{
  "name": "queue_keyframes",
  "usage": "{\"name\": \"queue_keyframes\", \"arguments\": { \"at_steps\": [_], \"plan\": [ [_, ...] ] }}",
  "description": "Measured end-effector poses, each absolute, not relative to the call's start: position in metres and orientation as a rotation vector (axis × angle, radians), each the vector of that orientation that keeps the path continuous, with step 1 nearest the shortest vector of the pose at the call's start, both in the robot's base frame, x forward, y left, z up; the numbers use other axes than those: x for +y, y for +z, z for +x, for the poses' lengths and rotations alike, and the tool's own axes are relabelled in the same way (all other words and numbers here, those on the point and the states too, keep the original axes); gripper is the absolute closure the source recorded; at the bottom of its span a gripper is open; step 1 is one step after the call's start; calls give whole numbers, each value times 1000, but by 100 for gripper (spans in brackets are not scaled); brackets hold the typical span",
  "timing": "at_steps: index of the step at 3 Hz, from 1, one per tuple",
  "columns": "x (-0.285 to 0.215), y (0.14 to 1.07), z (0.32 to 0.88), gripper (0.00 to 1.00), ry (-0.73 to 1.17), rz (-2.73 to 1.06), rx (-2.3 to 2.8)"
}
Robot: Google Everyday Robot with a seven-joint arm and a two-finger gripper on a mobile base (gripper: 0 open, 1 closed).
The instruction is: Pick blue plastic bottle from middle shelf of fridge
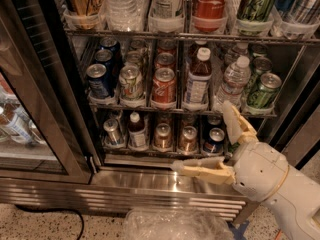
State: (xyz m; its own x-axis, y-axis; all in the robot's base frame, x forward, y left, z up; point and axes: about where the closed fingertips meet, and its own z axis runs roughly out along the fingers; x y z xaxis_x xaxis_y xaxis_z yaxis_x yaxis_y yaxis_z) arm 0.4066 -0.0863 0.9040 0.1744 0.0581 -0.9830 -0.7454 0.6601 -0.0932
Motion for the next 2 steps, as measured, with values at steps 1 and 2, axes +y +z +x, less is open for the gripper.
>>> {"name": "queue_keyframes", "arguments": {
  "at_steps": [1, 2],
  "plan": [
    [-86, 904, 407, 0, 632, -663, 1280],
    [-87, 903, 411, 0, 603, -641, 1296]
  ]
}}
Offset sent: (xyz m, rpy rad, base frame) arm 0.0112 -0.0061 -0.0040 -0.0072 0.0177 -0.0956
